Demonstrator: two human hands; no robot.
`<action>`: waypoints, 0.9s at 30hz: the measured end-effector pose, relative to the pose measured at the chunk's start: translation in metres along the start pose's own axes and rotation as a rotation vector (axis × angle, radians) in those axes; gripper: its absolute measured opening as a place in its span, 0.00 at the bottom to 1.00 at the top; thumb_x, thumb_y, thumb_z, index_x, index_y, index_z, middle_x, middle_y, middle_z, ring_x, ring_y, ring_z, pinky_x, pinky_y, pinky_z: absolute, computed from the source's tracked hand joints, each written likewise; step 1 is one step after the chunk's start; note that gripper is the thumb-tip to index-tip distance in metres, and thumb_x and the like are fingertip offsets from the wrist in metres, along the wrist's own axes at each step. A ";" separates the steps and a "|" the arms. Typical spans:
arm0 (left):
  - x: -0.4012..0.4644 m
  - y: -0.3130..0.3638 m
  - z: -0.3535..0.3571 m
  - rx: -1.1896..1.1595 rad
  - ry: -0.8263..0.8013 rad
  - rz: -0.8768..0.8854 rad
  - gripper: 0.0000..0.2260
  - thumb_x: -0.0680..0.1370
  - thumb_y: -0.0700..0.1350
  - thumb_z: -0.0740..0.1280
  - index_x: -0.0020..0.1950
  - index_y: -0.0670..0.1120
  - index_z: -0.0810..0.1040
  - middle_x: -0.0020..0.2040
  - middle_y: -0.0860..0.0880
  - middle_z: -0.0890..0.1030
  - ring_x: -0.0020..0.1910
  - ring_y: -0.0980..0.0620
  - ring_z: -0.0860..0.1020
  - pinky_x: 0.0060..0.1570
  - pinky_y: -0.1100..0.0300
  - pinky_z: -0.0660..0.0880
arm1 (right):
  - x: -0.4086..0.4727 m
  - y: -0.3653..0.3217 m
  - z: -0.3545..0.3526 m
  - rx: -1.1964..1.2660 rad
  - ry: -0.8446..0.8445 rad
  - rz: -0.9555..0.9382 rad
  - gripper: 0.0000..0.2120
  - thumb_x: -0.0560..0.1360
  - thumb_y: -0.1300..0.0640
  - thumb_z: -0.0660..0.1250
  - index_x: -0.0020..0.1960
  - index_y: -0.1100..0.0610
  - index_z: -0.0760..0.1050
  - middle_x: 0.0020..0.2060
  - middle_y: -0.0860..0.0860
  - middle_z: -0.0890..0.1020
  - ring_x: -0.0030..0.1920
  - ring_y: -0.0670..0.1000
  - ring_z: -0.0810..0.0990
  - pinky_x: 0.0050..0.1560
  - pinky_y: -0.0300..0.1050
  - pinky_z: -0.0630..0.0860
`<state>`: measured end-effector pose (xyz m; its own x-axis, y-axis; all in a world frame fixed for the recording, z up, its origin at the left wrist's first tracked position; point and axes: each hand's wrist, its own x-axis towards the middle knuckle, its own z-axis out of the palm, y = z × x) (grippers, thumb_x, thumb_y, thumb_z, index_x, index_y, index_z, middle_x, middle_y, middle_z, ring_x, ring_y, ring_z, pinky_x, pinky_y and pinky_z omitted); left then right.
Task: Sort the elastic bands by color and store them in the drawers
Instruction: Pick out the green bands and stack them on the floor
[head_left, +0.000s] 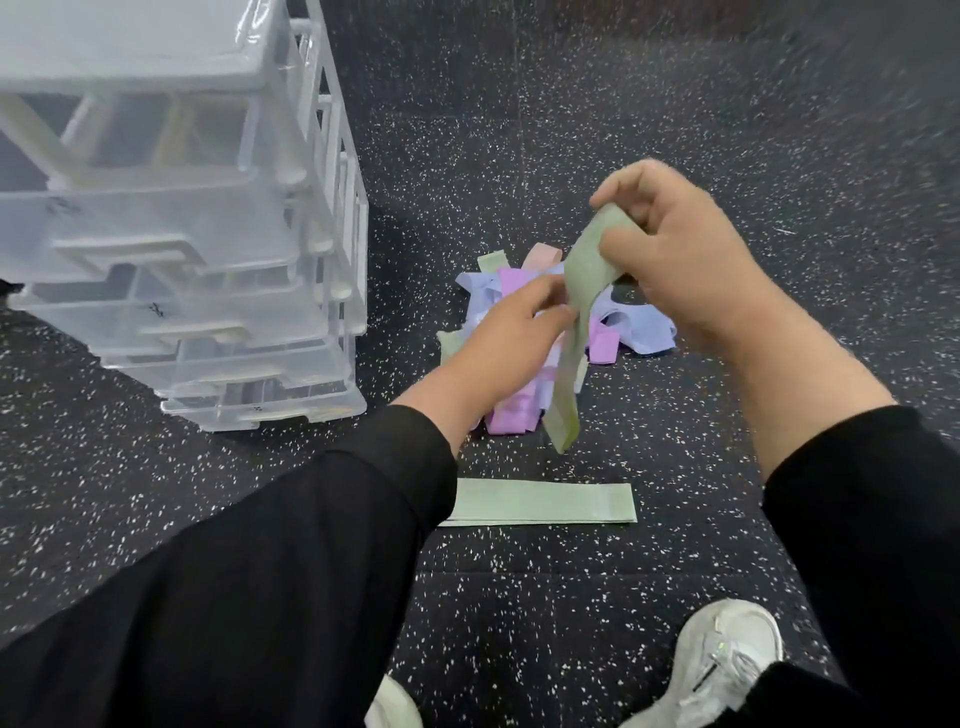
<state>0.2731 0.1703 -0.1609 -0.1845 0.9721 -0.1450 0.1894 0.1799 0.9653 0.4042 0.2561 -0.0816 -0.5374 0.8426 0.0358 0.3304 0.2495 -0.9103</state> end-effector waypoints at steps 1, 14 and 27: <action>-0.001 0.003 0.001 -0.043 0.002 -0.019 0.11 0.82 0.42 0.63 0.63 0.47 0.80 0.57 0.54 0.84 0.55 0.57 0.79 0.62 0.58 0.72 | 0.001 -0.001 -0.002 -0.003 0.022 -0.005 0.16 0.70 0.63 0.62 0.53 0.46 0.76 0.39 0.50 0.79 0.37 0.50 0.74 0.38 0.48 0.73; -0.023 -0.053 -0.016 0.098 -0.109 -0.247 0.11 0.78 0.47 0.71 0.46 0.38 0.79 0.43 0.39 0.84 0.37 0.53 0.75 0.40 0.59 0.69 | -0.009 0.028 -0.009 0.182 0.180 0.205 0.07 0.76 0.65 0.66 0.48 0.56 0.81 0.41 0.54 0.84 0.41 0.53 0.83 0.46 0.61 0.84; -0.064 -0.138 -0.035 -0.029 -0.012 -0.637 0.02 0.80 0.37 0.68 0.49 0.42 0.80 0.40 0.42 0.83 0.34 0.50 0.84 0.31 0.60 0.79 | -0.083 0.199 -0.003 0.222 0.271 0.878 0.11 0.80 0.64 0.64 0.62 0.62 0.76 0.56 0.58 0.81 0.54 0.57 0.83 0.48 0.50 0.84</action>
<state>0.2252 0.0779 -0.2777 -0.2411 0.6773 -0.6951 0.0197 0.7194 0.6943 0.5172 0.2373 -0.2641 0.0409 0.7753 -0.6303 0.3608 -0.5997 -0.7143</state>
